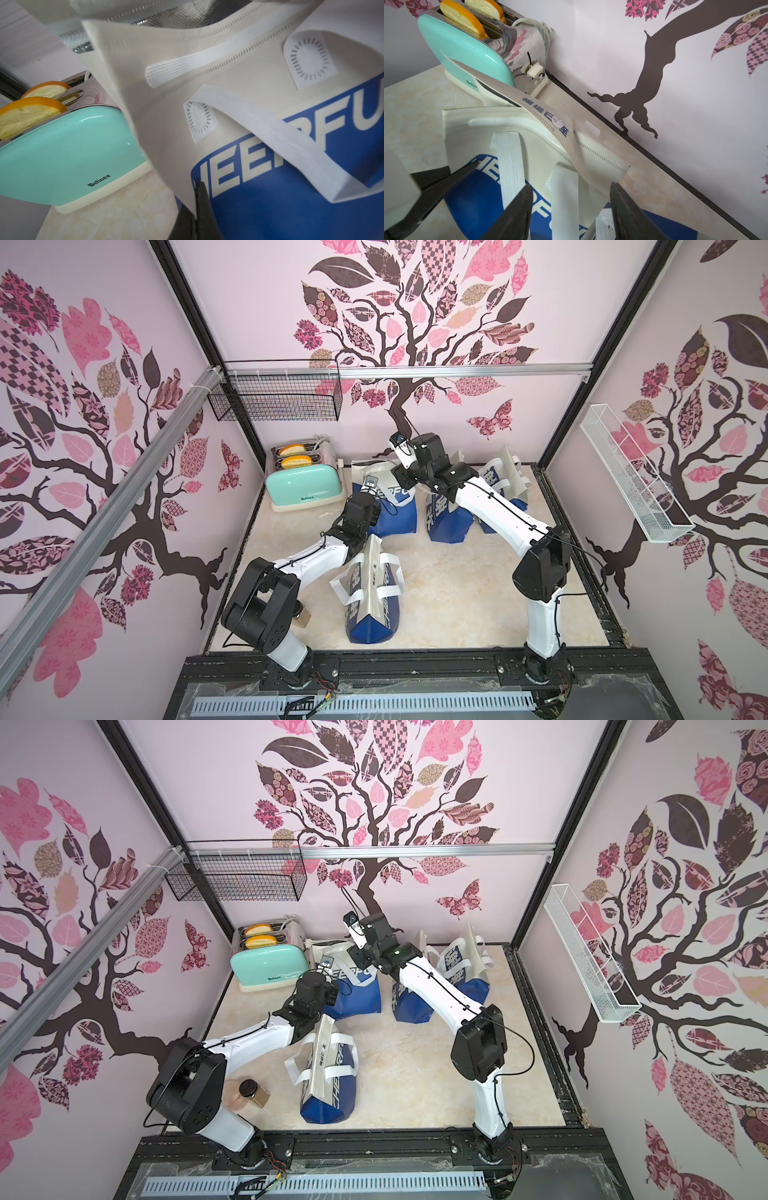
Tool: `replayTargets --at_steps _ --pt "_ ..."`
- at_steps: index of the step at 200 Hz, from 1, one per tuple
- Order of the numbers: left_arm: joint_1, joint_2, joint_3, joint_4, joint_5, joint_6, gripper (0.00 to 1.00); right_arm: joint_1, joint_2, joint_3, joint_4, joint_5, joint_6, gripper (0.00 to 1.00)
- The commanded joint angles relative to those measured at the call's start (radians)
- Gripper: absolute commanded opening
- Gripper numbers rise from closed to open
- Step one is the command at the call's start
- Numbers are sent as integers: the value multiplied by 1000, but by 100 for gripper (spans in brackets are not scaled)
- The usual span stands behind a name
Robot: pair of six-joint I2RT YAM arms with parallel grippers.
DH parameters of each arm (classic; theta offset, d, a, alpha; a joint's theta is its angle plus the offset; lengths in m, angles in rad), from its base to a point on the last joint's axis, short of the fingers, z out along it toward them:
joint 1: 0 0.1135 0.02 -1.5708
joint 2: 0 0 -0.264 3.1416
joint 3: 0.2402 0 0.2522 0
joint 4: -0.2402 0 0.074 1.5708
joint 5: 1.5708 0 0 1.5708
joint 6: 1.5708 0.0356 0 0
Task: Open the takeout bag
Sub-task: Open the takeout bag at the center of the board.
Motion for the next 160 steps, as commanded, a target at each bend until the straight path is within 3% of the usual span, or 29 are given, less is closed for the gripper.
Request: replayTargets --at_steps 1,160 --pt "-10 -23 -2 -18 0 12 0 1 22 57 -7 5 -14 64" --pt "-21 -40 -17 -10 -5 38 0 4 189 248 6 126 -83 59"
